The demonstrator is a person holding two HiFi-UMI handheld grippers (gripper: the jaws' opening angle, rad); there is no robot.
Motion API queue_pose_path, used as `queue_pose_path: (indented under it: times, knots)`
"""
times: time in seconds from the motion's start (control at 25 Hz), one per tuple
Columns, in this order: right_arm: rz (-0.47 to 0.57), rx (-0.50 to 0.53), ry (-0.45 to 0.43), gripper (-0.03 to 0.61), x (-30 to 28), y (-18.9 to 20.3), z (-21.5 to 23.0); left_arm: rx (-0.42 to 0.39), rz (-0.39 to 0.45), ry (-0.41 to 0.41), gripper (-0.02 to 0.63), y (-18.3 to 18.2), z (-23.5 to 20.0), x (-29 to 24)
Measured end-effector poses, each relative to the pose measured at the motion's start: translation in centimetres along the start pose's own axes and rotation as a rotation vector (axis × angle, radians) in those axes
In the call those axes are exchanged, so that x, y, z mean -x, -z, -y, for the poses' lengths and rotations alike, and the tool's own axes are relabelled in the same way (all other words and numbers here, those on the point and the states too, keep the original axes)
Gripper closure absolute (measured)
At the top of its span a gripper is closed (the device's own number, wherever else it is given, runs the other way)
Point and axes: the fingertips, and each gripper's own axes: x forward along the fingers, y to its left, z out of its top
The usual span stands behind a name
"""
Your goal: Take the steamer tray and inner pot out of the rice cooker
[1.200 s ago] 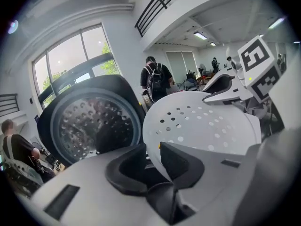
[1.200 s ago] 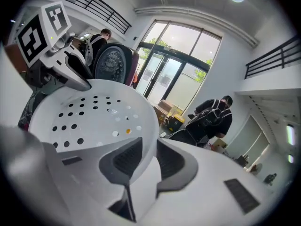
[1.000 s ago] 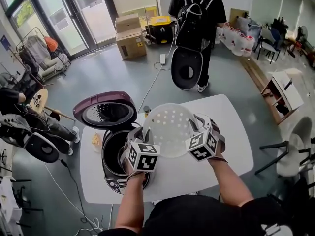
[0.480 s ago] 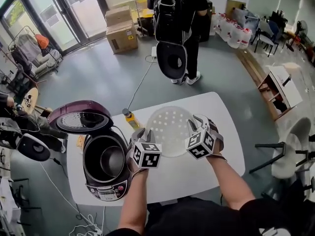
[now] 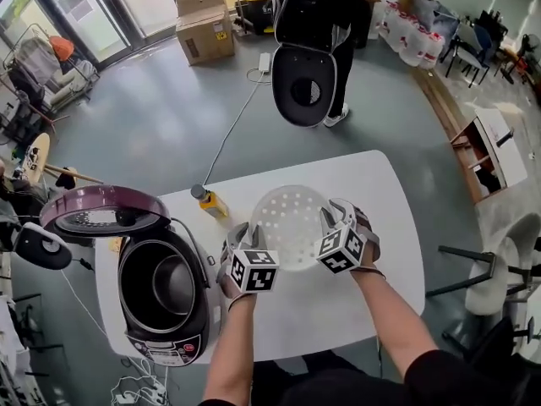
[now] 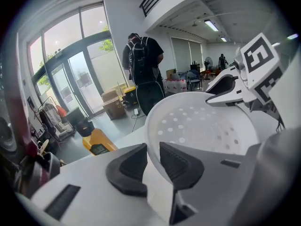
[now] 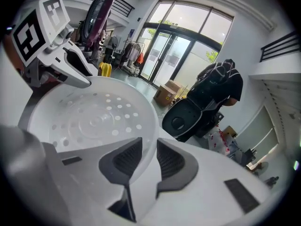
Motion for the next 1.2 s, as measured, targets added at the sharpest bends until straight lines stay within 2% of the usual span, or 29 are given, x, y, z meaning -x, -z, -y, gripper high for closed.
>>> queue_pose_path:
  times: [0.24,0.52,0.64,0.68,0.8,0.88,1.0,1.2]
  knots:
    - [-0.046,-0.051,-0.028,0.486,-4.9,1.8,-0.5,0.048,-0.034,-0.025,0.540,1.2,-0.3,-5.0]
    - [-0.066,-0.048,-0.068,0.485,-7.2,3.4,-1.2,0.017,-0.070,-0.031,0.534,3.0,0.5,-8.0]
    - [-0.048,-0.060,-0.079,0.481,-7.5,3.4,-1.4,0.016,-0.067,-0.057,0.523,3.3,0.3,-8.2]
    - [-0.034,-0.066,-0.076,0.465,-7.3,3.2,-1.3,0.019,-0.059,-0.072,0.513,3.1,0.1,-8.1]
    - [0.016,-0.084,-0.047,0.384,-5.8,1.8,-0.3,0.045,-0.020,-0.103,0.425,1.8,-0.3,-6.7]
    - [0.059,-0.086,-0.015,0.368,-3.9,0.4,0.5,0.062,0.019,-0.112,0.387,0.5,-0.6,-4.9]
    - [0.138,-0.095,0.024,0.340,-0.2,-2.2,1.3,0.091,0.098,-0.108,0.344,-1.7,-0.9,-1.5]
    - [0.277,-0.105,0.056,0.268,7.8,-6.5,2.9,0.141,0.239,-0.089,0.232,-6.7,-1.7,6.5]
